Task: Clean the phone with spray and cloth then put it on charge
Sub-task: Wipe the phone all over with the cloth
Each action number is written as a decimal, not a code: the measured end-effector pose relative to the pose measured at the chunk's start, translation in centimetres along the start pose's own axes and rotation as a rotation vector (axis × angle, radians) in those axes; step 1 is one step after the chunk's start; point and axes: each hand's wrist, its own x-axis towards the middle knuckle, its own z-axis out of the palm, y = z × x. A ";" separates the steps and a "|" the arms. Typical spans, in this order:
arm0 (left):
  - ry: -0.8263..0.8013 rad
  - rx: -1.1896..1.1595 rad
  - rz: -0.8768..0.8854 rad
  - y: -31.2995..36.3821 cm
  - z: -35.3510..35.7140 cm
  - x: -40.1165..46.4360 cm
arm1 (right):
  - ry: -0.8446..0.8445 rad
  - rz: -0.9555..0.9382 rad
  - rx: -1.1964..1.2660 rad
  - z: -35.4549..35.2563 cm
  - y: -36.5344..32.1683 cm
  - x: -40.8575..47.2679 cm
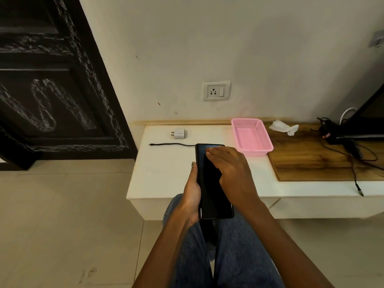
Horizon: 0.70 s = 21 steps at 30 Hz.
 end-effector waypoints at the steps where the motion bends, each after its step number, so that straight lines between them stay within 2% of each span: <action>1: 0.003 0.001 0.001 0.0 0.0 -0.1 | 0.003 0.002 -0.002 -0.1 0.3 0.0; 5: 0.009 0.059 0.007 -0.3 0.3 -0.1 | 0.022 0.127 -0.040 -0.3 0.7 0.5; 11: 0.002 0.016 0.012 0.4 -0.1 -0.2 | 0.002 0.008 0.033 0.0 0.1 -0.3; 17: 0.002 0.074 0.001 0.0 0.4 -0.3 | 0.033 0.113 0.007 -0.2 0.4 0.5; 21: -0.016 0.031 0.004 0.0 0.2 -0.3 | -0.017 0.033 0.039 0.1 -0.4 0.0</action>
